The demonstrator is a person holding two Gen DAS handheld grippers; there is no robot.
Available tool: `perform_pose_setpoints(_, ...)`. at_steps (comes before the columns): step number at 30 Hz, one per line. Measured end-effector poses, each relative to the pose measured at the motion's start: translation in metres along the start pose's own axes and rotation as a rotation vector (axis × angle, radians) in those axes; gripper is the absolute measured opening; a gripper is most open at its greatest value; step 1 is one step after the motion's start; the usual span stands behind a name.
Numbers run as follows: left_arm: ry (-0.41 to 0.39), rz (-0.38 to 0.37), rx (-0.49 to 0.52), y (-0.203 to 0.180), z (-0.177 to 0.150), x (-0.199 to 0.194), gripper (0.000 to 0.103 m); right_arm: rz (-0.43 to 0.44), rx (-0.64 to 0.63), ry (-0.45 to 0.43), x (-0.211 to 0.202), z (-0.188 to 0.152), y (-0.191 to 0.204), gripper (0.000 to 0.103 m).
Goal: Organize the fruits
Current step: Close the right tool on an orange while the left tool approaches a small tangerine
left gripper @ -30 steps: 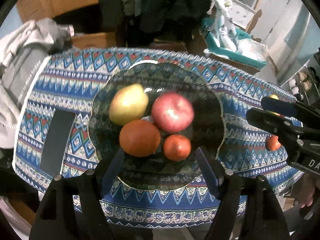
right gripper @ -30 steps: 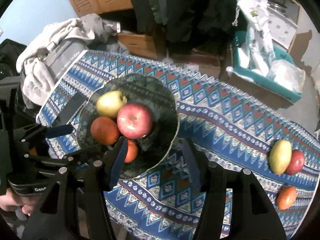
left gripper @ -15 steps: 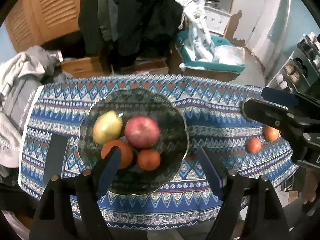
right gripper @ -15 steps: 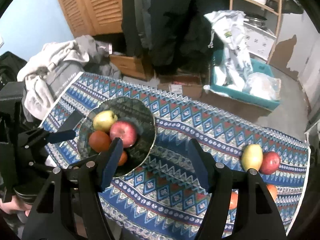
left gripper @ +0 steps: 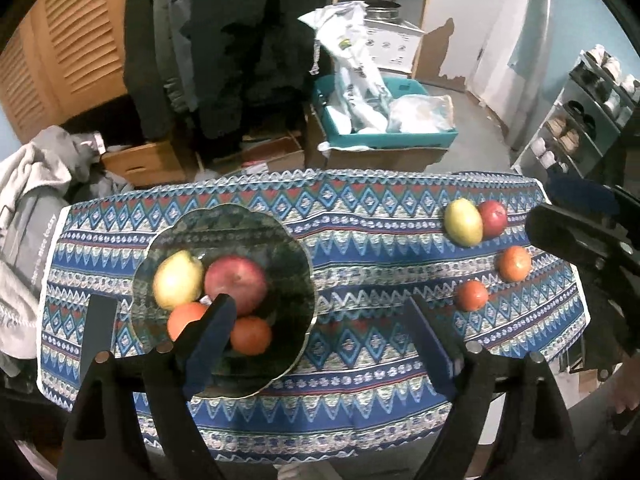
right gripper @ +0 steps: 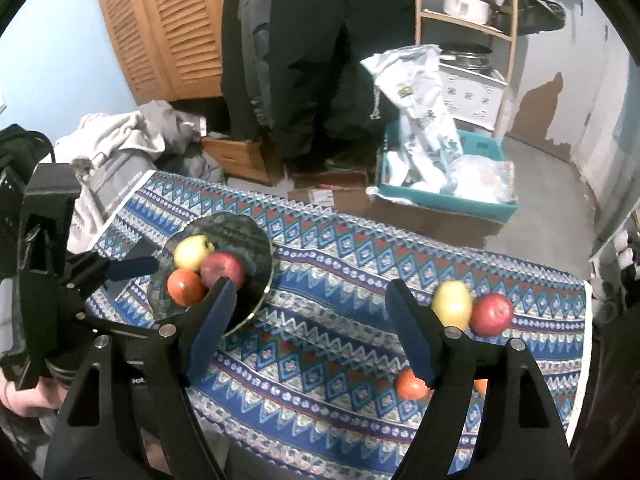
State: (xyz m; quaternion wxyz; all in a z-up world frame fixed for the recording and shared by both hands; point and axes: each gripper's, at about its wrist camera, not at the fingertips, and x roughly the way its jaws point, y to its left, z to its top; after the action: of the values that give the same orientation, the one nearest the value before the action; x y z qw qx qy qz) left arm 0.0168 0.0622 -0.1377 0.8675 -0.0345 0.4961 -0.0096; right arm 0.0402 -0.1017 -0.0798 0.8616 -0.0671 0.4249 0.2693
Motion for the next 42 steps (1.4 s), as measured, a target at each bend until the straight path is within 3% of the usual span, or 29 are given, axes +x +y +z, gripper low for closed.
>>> perform_pose_setpoints(23, 0.003, -0.038, 0.16, -0.108, 0.022, 0.002, 0.087, -0.127, 0.185, 0.001, -0.04, -0.049, -0.12, 0.079)
perform_pose_setpoints(42, 0.09, -0.027, 0.239, -0.154, 0.027, 0.063, 0.087, -0.218, 0.278, 0.09, -0.014, -0.082, -0.187, 0.079)
